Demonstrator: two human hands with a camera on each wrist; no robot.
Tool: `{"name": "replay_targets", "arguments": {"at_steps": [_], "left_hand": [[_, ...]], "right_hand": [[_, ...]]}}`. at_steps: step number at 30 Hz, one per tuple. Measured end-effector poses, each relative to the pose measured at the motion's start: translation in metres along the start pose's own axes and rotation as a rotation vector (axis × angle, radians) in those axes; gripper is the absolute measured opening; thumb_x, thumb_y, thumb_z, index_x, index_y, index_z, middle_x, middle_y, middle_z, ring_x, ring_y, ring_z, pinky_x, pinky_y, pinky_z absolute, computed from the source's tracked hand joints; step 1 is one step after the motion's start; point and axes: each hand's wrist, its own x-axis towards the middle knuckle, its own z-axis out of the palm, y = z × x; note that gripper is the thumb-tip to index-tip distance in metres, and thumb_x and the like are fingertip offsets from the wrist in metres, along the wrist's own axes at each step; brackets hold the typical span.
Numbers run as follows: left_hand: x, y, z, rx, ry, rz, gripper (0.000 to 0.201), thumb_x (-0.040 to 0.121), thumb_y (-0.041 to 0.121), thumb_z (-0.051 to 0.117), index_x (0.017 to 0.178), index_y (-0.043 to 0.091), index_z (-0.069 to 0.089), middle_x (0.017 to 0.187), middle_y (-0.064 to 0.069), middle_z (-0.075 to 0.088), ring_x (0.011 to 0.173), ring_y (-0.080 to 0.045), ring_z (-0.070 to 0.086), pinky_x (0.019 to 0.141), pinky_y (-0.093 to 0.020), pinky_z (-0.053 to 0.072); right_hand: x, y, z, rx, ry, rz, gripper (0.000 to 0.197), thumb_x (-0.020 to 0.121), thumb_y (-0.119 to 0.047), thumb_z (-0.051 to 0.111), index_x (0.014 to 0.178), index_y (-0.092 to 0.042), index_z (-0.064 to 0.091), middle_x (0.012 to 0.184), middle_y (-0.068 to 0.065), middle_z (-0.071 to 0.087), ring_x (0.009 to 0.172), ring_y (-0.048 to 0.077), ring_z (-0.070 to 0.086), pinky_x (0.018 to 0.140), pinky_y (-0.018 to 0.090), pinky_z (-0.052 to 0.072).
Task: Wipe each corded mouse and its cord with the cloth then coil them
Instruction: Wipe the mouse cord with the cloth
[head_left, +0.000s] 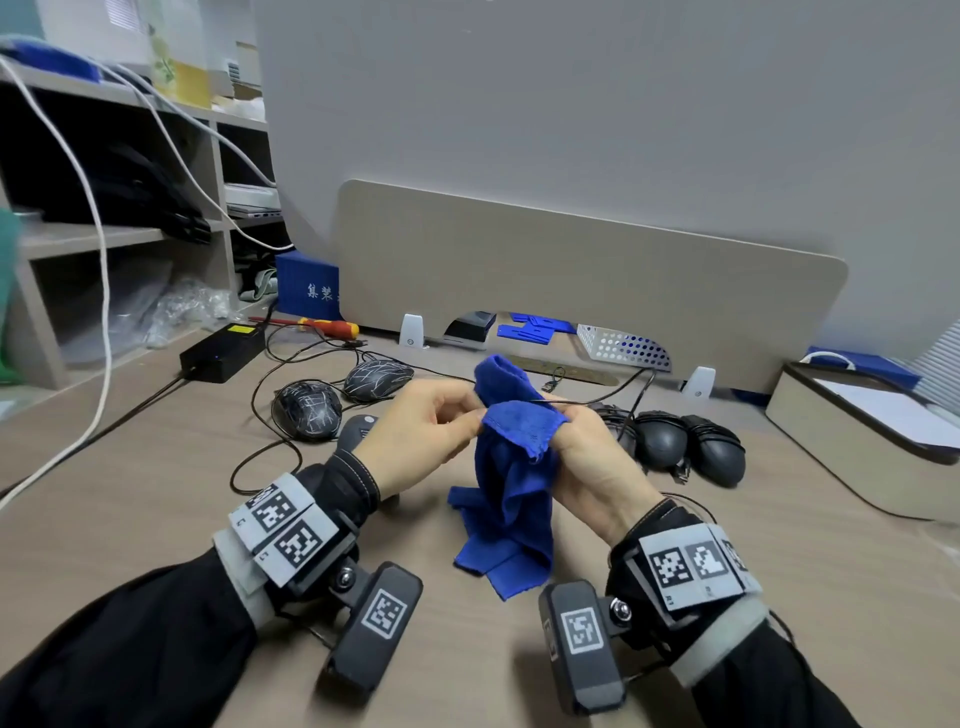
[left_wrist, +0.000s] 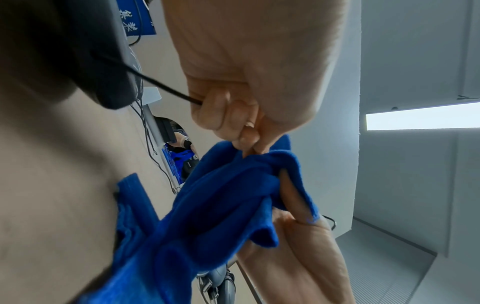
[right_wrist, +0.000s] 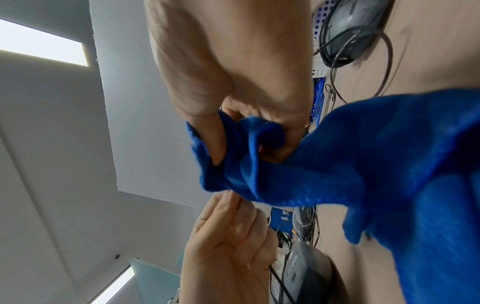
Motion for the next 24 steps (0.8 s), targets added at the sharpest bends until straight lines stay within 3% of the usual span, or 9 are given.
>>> {"name": "replay_targets", "arguments": {"at_steps": [4,9,12,15,17,19,22,24], "left_hand": [[-0.002,0.003,0.004,-0.003,-0.038,-0.008,0.022,0.096,0.002,0.058,0.075,0.0,0.054,0.041,0.011,0.041,0.036,-0.001,0.033,0.041,-0.008,0.026],[-0.003,0.009,0.003,-0.036,-0.103,-0.047,0.02,0.097,-0.001,0.056,0.077,-0.002,0.055,0.039,0.011,0.041,0.036,-0.002,0.032,0.04,-0.008,0.025],[-0.005,0.013,-0.001,0.016,-0.145,-0.043,0.021,0.096,-0.002,0.057,0.075,0.001,0.056,0.04,0.012,0.044,0.039,-0.001,0.035,0.043,-0.008,0.028],[-0.004,0.016,-0.008,0.058,-0.155,-0.036,0.02,0.096,-0.001,0.058,0.076,0.001,0.058,0.04,0.012,0.044,0.04,0.0,0.035,0.045,-0.007,0.029],[-0.005,0.016,-0.01,0.067,-0.15,-0.038,0.018,0.095,0.001,0.059,0.077,-0.002,0.059,0.04,0.012,0.044,0.04,0.0,0.035,0.044,-0.008,0.029],[-0.006,0.013,-0.009,0.051,-0.162,-0.062,0.018,0.095,0.002,0.061,0.077,-0.003,0.06,0.043,0.009,0.045,0.039,-0.003,0.035,0.041,-0.012,0.028],[-0.005,0.01,-0.007,-0.007,-0.184,-0.133,0.02,0.097,0.009,0.061,0.084,-0.007,0.061,0.049,-0.006,0.054,0.035,-0.009,0.033,0.04,-0.016,0.023],[-0.005,0.01,-0.004,-0.048,-0.176,-0.148,0.026,0.098,0.019,0.06,0.092,-0.006,0.063,0.052,-0.01,0.057,0.035,-0.012,0.031,0.041,-0.018,0.022]], "right_hand": [[0.0,0.006,0.009,-0.003,0.158,0.006,0.02,0.08,0.002,0.058,0.097,0.01,0.066,0.087,0.022,0.063,0.084,0.03,0.057,0.076,0.041,0.044],[0.005,0.001,-0.001,0.092,0.3,0.0,0.013,0.083,0.006,0.057,0.094,0.007,0.064,0.089,0.019,0.063,0.083,0.028,0.058,0.077,0.046,0.051],[0.009,-0.006,-0.021,0.212,0.407,-0.031,0.013,0.089,0.006,0.056,0.095,-0.001,0.066,0.092,0.016,0.066,0.081,0.026,0.062,0.074,0.037,0.05],[0.011,-0.013,-0.04,0.325,0.497,-0.044,0.014,0.091,-0.001,0.062,0.104,-0.004,0.067,0.101,0.015,0.069,0.088,0.029,0.067,0.086,0.044,0.053],[0.01,-0.014,-0.046,0.346,0.523,-0.044,0.019,0.09,-0.005,0.066,0.109,-0.002,0.068,0.104,0.015,0.071,0.091,0.03,0.07,0.083,0.044,0.056],[0.01,-0.013,-0.046,0.323,0.532,-0.042,0.01,0.091,-0.004,0.064,0.101,-0.004,0.067,0.098,0.013,0.071,0.084,0.027,0.07,0.078,0.042,0.056],[0.009,-0.012,-0.042,0.298,0.486,-0.024,0.008,0.092,-0.005,0.063,0.1,-0.007,0.066,0.103,0.014,0.069,0.091,0.028,0.067,0.092,0.048,0.053],[0.008,-0.013,-0.037,0.267,0.431,-0.039,0.013,0.093,-0.004,0.062,0.106,-0.004,0.066,0.106,0.016,0.068,0.093,0.026,0.066,0.091,0.045,0.054]]}}
